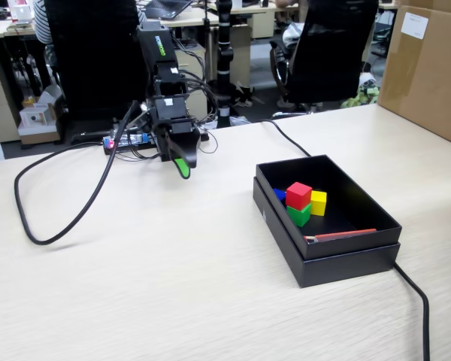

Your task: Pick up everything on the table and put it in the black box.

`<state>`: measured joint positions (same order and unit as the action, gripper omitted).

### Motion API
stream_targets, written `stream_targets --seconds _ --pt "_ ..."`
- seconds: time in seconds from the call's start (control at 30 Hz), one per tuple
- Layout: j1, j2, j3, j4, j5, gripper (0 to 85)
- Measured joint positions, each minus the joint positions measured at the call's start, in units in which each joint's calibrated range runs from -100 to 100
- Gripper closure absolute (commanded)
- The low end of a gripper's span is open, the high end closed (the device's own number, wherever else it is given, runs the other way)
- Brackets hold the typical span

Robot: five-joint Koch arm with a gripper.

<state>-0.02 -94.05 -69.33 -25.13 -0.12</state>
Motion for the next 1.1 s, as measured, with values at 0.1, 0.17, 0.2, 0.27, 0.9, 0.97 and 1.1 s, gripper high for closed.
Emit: stream_targets --seconds 0.1,0.17,0.2,0.27,0.9,0.97,1.1 --pt "-0.44 -3.11 -7.30 6.12 -0.59 34.1" --pt "-0.63 -3.88 -12.60 10.92 -1.07 33.9" --pt "-0.73 -4.14 -13.87 12.62 -1.27 33.8" --pt "-0.78 -4.27 -16.61 16.34 -1.71 33.8" --pt "-1.47 -5.31 -27.38 30.97 -3.71 35.1" --pt "-1.47 -5.31 -27.38 30.89 -3.71 35.1" --pt "-1.47 -5.44 -27.38 30.89 -3.71 35.1"
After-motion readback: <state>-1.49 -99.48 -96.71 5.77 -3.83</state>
